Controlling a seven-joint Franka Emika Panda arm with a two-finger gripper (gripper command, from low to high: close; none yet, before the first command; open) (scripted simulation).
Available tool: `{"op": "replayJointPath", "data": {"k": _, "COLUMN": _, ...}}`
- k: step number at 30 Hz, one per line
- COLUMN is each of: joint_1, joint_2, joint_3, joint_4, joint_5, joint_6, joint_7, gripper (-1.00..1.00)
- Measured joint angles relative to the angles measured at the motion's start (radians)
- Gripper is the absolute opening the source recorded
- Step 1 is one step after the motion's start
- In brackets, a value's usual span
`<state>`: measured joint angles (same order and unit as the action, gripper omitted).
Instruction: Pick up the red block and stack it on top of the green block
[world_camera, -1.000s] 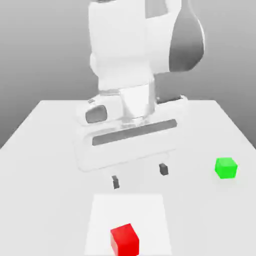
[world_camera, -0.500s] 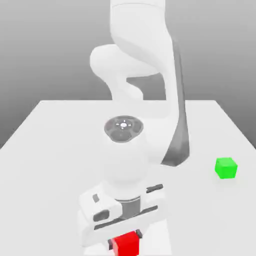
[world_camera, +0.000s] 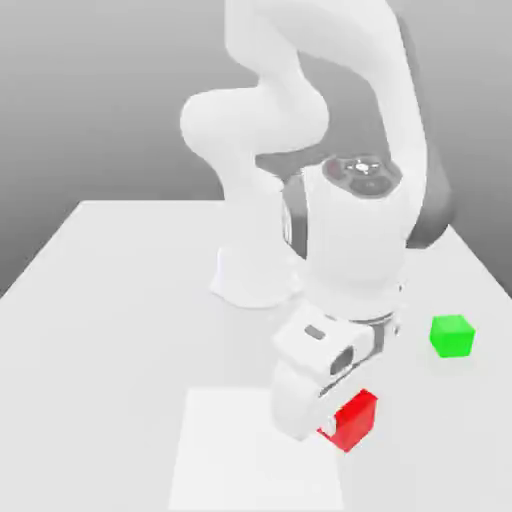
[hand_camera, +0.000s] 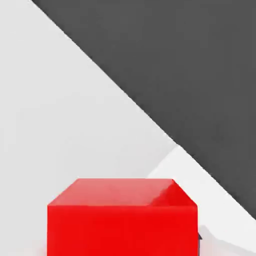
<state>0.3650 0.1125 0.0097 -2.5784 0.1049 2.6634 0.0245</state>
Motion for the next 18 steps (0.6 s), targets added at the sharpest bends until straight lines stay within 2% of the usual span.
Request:
{"op": "replayJointPath", "data": {"k": 9, "joint_1": 0.394, "joint_2": -0.195, "joint_3": 0.211, "joint_4": -0.183, "joint_5": -0.016, "joint_6": 0.006, "joint_7": -0.353, "gripper": -1.00}}
{"op": "replayJointPath", "data": {"k": 12, "joint_1": 0.440, "joint_2": -0.149, "joint_3": 0.240, "joint_4": -0.217, "joint_5": -0.075, "joint_6": 0.093, "joint_7": -0.398, "gripper": -1.00}}
{"op": "replayJointPath", "data": {"k": 15, "joint_1": 0.463, "joint_2": -0.046, "joint_3": 0.206, "joint_4": -0.218, "joint_5": -0.157, "joint_6": 0.195, "joint_7": -0.351, "gripper": -1.00}}
{"op": "replayJointPath", "data": {"k": 16, "joint_1": 0.472, "joint_2": -0.023, "joint_3": 0.192, "joint_4": -0.217, "joint_5": -0.174, "joint_6": 0.217, "joint_7": -0.340, "gripper": 1.00}}
{"op": "replayJointPath", "data": {"k": 18, "joint_1": 0.472, "joint_2": -0.023, "joint_3": 0.192, "joint_4": -0.217, "joint_5": -0.174, "joint_6": 0.217, "joint_7": -0.340, "gripper": 1.00}}
